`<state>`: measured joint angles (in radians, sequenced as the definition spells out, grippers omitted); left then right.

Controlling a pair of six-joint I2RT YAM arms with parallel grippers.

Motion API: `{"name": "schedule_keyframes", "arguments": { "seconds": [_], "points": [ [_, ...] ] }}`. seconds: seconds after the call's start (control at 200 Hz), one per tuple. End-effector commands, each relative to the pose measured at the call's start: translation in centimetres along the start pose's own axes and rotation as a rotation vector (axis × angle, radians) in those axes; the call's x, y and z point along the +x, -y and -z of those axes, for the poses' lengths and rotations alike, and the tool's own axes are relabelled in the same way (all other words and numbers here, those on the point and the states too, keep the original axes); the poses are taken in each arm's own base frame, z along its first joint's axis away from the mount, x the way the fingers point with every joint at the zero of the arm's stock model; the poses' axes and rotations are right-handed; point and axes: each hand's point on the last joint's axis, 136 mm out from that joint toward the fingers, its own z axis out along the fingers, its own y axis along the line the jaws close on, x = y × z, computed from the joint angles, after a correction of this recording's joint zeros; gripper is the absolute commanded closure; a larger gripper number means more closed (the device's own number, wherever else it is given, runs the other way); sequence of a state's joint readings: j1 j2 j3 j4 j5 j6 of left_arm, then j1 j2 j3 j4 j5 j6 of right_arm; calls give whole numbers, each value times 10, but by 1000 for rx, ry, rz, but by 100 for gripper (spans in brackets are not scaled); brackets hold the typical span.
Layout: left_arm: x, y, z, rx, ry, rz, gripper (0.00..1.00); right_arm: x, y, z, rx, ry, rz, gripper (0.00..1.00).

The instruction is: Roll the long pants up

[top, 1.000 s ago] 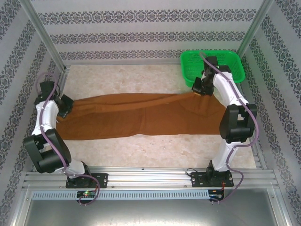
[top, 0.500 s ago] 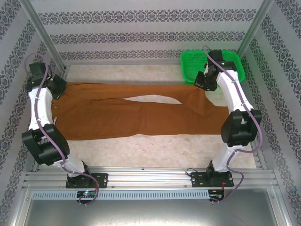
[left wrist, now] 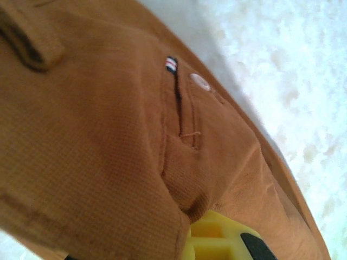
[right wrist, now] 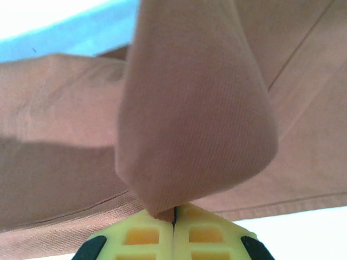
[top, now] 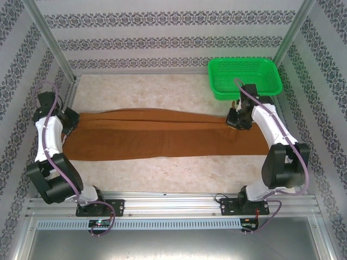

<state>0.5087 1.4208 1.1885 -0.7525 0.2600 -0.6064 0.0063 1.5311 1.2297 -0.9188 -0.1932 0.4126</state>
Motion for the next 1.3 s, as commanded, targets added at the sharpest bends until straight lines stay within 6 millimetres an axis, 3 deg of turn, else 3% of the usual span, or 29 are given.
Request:
{"name": "schedule_keyframes", "arguments": {
  "seconds": [0.0,0.16,0.21,0.28,0.375,0.565,0.614,0.644,0.679,0.729,0.749,0.794,0.874,0.949,1.054,1.164,1.294],
  "points": [
    [-15,-38,9,-126,91,15,100,15,19,-4,43,0,-12,100],
    [15,-87,-5,-231,37,125,100,41,26,-13,29,-31,-16,100],
    [23,-99,-10,-218,34,188,83,49,26,-16,25,-44,-13,100],
    [31,-114,-15,-203,47,281,80,59,27,-19,25,-60,-5,100],
    [32,-114,-20,-147,71,310,52,72,28,-25,21,-85,10,100],
    [21,-100,-24,-97,49,277,58,80,24,-27,0,-95,18,100],
    [21,-94,-22,-72,42,270,66,80,21,-26,-9,-93,17,100],
    [20,-89,-18,-49,47,264,71,80,21,-25,-10,-93,13,82],
    [18,-81,-13,-17,64,253,72,77,20,-21,-6,-81,8,60],
    [14,-71,2,13,116,229,70,73,23,-12,15,-50,-7,38],
    [12,-68,9,20,141,218,66,70,24,-8,21,-29,-8,27],
    [7,-60,25,45,195,199,57,64,26,4,32,19,-22,13],
    [-2,-49,45,84,255,190,47,52,29,25,41,100,-40,12],
    [-8,-37,45,120,245,170,44,38,32,37,69,148,-48,9],
    [-6,-24,17,163,165,154,44,16,36,33,120,141,-51,9],
    [7,-26,-23,139,64,153,47,-11,37,22,149,101,-73,9],
    [21,-26,-57,146,-36,147,51,-54,27,24,123,175,-90,9]
  ]
}}
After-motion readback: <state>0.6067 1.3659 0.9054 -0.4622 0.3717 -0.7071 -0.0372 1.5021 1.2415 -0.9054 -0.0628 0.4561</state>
